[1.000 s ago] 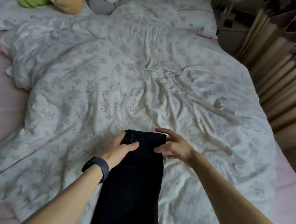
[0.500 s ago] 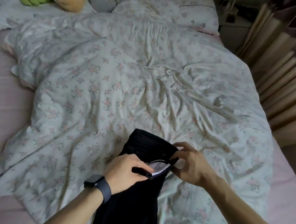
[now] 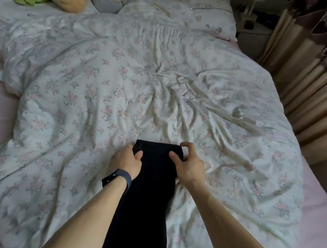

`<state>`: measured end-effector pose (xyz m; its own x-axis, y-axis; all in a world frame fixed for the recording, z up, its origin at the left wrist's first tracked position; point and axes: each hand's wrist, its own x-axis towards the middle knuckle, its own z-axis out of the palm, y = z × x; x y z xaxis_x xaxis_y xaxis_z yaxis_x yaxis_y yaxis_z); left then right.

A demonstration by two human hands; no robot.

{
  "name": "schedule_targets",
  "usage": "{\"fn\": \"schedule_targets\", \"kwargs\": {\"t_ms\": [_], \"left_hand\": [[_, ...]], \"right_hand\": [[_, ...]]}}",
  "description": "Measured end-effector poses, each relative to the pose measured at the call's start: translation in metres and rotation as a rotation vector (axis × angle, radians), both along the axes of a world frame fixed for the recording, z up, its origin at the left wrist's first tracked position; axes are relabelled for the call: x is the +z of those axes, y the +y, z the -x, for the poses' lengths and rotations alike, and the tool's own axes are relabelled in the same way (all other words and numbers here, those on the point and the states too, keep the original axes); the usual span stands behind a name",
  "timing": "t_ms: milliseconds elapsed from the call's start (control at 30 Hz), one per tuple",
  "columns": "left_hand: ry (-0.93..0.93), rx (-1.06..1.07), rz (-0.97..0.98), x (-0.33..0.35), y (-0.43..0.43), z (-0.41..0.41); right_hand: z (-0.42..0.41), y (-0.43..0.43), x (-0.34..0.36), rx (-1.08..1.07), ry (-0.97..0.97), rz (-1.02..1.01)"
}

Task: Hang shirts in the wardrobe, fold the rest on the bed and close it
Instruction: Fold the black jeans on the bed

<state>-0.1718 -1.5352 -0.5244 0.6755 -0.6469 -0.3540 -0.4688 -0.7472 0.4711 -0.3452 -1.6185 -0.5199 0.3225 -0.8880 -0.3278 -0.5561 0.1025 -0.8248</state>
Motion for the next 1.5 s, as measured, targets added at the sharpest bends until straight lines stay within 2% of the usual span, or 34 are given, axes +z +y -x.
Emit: {"fn": "schedule_targets", "kwargs": {"t_ms": [200,333,433,500,533,633,733,967,1033,1200,1367,1500], "left_hand": [[-0.041,0.058,0.095,-0.037,0.006,-0.006],[-0.171,0.062,0.262,-0.033,0.035,0.022],[-0.366,-0.231,0.294,-0.025,0.085,0.046],[-0.393,-0.484,0.263,-0.029,0.124,0.061],[-0.397,-0.573,0.183,-0.034,0.141,0.064],[-0.345,-0.574,-0.037,-0.04,0.166,0.059],[-0.28,-0.501,-0.14,-0.031,0.178,0.07],[-0.083,-0.396,-0.16,-0.007,0.278,0.147],[-0.03,-0.351,-0.155,0.002,0.316,0.173],[0.035,-0.327,-0.234,0.017,0.411,0.238],[0.148,-0.218,-0.295,0.025,0.463,0.295],[0.263,-0.144,-0.261,0.03,0.482,0.333]], "right_hand": [[-0.013,0.017,-0.018,-0.014,0.149,0.159],[0.003,0.075,-0.01,0.177,0.252,0.356],[0.028,0.125,-0.01,0.307,0.347,0.49],[0.043,0.159,-0.013,0.335,0.367,0.534],[0.049,0.174,-0.016,0.36,0.371,0.54],[0.07,0.215,-0.018,0.482,0.385,0.502],[0.102,0.25,-0.014,0.474,0.378,0.437],[0.193,0.357,0.007,0.366,0.342,0.316],[0.223,0.39,0.011,0.38,0.405,0.252],[0.297,0.454,0.016,0.512,0.683,-0.091],[0.324,0.473,0.023,0.43,0.829,-0.098],[0.336,0.483,0.02,0.349,0.725,-0.134]]}}
